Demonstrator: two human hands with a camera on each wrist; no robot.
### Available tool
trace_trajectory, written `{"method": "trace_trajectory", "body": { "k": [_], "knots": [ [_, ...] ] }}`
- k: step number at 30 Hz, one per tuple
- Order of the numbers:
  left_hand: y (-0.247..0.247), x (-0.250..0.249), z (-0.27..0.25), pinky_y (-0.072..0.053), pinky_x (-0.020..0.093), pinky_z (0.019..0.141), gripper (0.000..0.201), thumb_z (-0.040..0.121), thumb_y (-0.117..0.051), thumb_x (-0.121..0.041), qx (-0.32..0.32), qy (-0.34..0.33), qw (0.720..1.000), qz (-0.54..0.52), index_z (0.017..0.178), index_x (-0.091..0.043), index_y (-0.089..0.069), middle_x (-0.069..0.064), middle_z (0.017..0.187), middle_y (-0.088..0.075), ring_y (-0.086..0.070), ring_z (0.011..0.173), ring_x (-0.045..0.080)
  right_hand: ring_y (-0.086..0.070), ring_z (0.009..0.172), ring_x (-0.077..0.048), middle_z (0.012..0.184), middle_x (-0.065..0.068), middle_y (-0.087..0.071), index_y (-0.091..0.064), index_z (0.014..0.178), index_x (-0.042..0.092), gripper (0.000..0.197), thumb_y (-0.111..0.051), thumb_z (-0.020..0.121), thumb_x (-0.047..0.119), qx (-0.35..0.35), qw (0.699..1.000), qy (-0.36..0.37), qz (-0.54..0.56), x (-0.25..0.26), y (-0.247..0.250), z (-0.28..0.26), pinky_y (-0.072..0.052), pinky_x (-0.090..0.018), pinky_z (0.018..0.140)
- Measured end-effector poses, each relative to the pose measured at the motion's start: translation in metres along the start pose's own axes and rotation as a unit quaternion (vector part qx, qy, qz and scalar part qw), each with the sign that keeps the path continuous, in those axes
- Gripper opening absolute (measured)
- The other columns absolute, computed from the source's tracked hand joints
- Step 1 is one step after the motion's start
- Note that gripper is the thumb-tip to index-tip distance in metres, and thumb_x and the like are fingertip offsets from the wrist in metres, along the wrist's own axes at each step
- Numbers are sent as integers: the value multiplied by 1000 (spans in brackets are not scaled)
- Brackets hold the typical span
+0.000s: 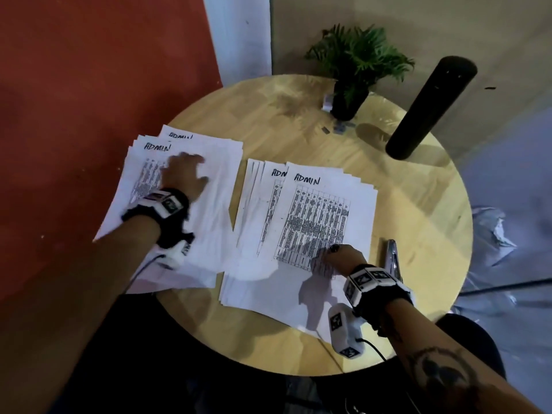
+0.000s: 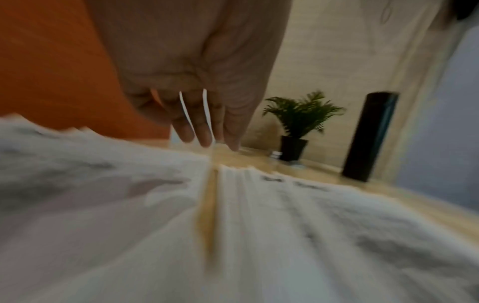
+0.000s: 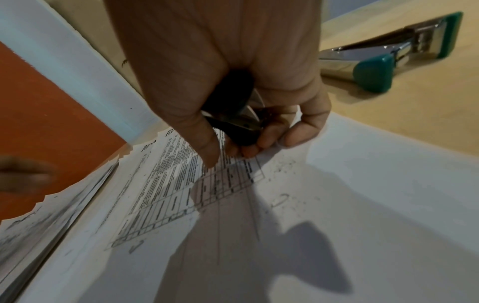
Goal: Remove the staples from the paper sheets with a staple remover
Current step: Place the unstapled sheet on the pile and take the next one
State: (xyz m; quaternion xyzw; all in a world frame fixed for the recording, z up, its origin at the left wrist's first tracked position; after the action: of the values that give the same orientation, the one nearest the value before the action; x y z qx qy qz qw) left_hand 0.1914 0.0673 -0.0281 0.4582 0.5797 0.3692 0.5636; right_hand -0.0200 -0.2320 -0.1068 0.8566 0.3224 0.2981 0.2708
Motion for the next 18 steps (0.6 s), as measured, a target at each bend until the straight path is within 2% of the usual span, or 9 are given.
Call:
{"method": "trace_trajectory", "body": {
  "k": [1, 3, 5, 6, 8, 10, 12, 15, 18],
  "knots": [
    [-19, -28, -8, -40, 39, 98, 40, 85, -66, -17, 35, -27, 998, -50, 123, -8, -57, 20, 124, -56, -50, 118, 35, -45, 83, -19, 89, -8, -49, -42, 62, 14, 32, -46, 94, 22, 2, 1000, 0, -5, 0, 0, 0, -30, -22, 72],
    [-63, -70, -23, -43, 31, 92, 35, 84, -68, -15, 124, -20, 983, -135, 116, -3, -61, 19, 117, -62, -58, 111, 31, -45, 83, -19, 90, -10, -50, -42, 62, 14, 33, -46, 94, 23, 5, 1000, 0, -7, 0, -1, -2, -31, -23, 72],
    [-98, -102, -34, -42, 28, 94, 41, 86, -68, -22, 198, 10, 967, -157, 121, -4, -57, 15, 125, -60, -56, 115, 28, -46, 83, -20, 94, -17, -56, -49, 71, 10, 27, -46, 94, 24, 3, 1000, 4, -1, 0, 0, -3, -34, -25, 72],
    [-109, -111, -35, -42, 28, 96, 45, 87, -66, -26, 215, 25, 964, -153, 125, -6, -54, 13, 131, -56, -54, 119, 28, -46, 83, -20, 101, -20, -60, -51, 78, 9, 23, -47, 95, 24, 3, 1000, 7, 2, 1, 0, -3, -37, -26, 73],
    [-121, -124, -32, -42, 33, 100, 54, 88, -64, -32, 223, 46, 966, -126, 133, -7, -47, 13, 137, -50, -50, 122, 30, -47, 82, -20, 107, -20, -64, -58, 86, 4, 24, -48, 94, 24, 5, 1000, 14, 12, -1, 1, -3, -39, -28, 75],
    [-124, -130, -25, -43, 39, 102, 67, 85, -66, -39, 219, 62, 969, -97, 137, -6, -42, 15, 140, -46, -50, 123, 33, -49, 80, -19, 97, -20, -63, -61, 88, 0, 27, -51, 92, 24, 8, 999, 20, 31, -4, -1, -1, -37, -25, 70],
    [-127, -133, -21, -46, 41, 99, 73, 81, -69, -43, 237, 87, 962, -102, 136, -2, -43, 17, 137, -51, -55, 117, 34, -49, 77, -19, 83, -14, -57, -55, 77, 5, 26, -51, 92, 25, 9, 999, 26, 40, -5, -2, 1, -36, -24, 69],
    [-129, -132, -16, -48, 38, 95, 69, 80, -72, -41, 256, 124, 950, -131, 129, 2, -51, 17, 125, -60, -61, 107, 33, -47, 74, -20, 65, -6, -48, -41, 59, 11, 38, -50, 93, 24, 6, 999, 28, 38, -7, -3, 4, -34, -24, 66],
    [-125, -133, -13, -47, 36, 94, 66, 79, -73, -40, 258, 134, 948, -133, 127, 1, -54, 17, 117, -64, -62, 105, 32, -46, 74, -20, 61, -3, -43, -38, 57, 12, 37, -51, 91, 19, 4, 999, 25, 45, -8, -3, 5, -34, -25, 61]
  ]
}}
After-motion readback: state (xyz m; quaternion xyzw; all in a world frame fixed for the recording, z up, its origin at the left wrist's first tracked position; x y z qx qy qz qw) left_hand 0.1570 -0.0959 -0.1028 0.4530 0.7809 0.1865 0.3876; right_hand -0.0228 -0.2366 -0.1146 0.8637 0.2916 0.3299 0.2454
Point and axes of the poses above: each hand's wrist, its own z-axis towards the middle knuckle, its own y-axis out of the back of the hand, x = y × z, the point moved 8 cm from there along z, towards the middle knuckle
